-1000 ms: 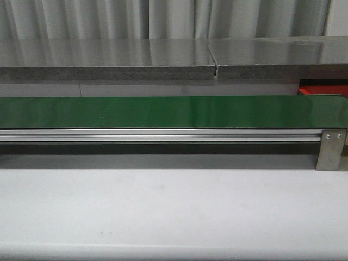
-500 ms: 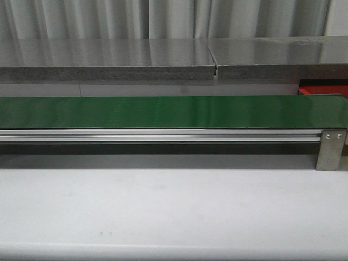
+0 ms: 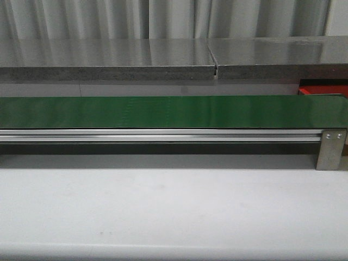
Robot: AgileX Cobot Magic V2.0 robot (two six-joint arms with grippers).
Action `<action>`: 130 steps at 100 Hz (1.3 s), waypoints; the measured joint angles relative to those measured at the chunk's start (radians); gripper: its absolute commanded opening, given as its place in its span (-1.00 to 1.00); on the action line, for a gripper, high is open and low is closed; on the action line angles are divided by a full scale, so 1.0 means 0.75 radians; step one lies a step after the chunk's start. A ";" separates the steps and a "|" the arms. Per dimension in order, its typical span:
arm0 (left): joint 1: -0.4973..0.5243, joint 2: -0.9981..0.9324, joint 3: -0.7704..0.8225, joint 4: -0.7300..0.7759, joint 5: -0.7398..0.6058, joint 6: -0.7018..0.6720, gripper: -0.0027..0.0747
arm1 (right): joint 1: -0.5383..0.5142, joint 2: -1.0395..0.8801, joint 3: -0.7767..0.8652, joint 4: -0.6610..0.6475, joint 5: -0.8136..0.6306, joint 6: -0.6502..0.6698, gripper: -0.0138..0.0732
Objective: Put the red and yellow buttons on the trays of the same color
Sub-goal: 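Lower the left gripper onto a red button and grasp it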
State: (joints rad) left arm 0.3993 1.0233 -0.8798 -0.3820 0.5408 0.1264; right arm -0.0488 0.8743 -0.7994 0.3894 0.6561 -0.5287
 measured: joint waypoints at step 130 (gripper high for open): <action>0.186 1.139 -0.603 -0.010 0.216 -0.007 0.62 | 0.000 0.000 0.000 0.000 0.000 0.000 -0.95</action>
State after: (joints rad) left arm 0.5385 1.8775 -1.3323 -0.3892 0.7026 0.1210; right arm -0.0488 0.8743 -0.7994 0.3894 0.6561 -0.5287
